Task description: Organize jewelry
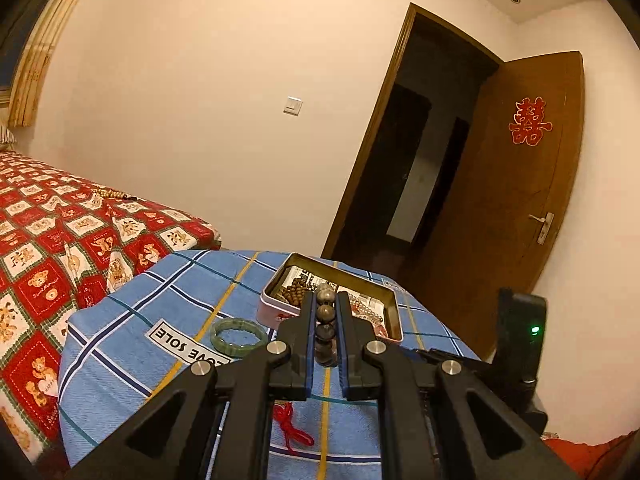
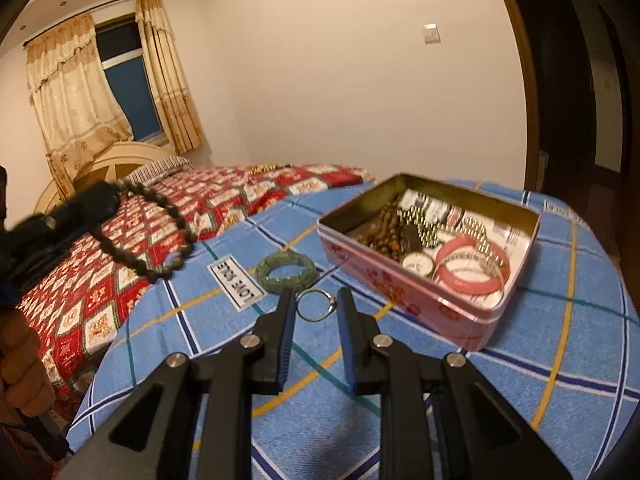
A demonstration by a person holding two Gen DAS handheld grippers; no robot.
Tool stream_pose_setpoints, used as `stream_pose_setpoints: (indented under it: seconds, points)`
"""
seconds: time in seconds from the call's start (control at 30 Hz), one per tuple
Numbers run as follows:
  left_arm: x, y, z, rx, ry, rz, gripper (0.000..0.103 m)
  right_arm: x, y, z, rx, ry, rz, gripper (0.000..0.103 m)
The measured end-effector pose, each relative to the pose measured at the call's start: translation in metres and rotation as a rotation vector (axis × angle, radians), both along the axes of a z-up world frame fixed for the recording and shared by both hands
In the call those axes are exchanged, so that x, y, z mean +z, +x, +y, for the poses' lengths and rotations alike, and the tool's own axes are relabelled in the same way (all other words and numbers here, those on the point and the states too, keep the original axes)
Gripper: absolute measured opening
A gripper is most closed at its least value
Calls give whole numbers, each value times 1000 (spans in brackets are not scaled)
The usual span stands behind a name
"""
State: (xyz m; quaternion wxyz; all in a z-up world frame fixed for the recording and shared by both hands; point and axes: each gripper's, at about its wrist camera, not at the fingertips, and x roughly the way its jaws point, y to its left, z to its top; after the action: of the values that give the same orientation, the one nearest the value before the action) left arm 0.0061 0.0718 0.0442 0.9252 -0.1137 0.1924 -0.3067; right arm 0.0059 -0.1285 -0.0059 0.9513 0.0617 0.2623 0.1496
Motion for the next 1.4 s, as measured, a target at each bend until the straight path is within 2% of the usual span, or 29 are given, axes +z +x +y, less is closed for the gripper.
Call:
stream_pose_setpoints:
  seconds: [0.23,0.4,0.63,0.77,0.93,1.1,1.17,1.27,1.4]
  points:
    - [-4,12,-10,5,18,18,8,5,0,-6,-47,-12,-24,24]
    - [9,26,-25,-31,6,-17,8,17,4,-24,-98,-19,-46,24]
    - [21,63,-63,-94,13,-49,8,43,36,-65,-190,-50,-92,24]
    - [19,93,-88,-131,31,-41,8,42,62,-88,-240,-51,-72,24]
    - [0,135,-119,-167,45,46,8,25,92,-103,-277,-28,-5,24]
    - [-29,163,-143,-173,118,166,8,7,105,-104,-279,-74,62,24]
    - [-36,171,-149,-165,143,203,8,2,109,-106,-276,-84,85,24]
    - [-44,177,-155,-166,141,244,8,-1,112,-109,-281,-95,106,24]
    - [-54,181,-158,-143,168,274,8,-9,119,-112,-293,-107,147,24]
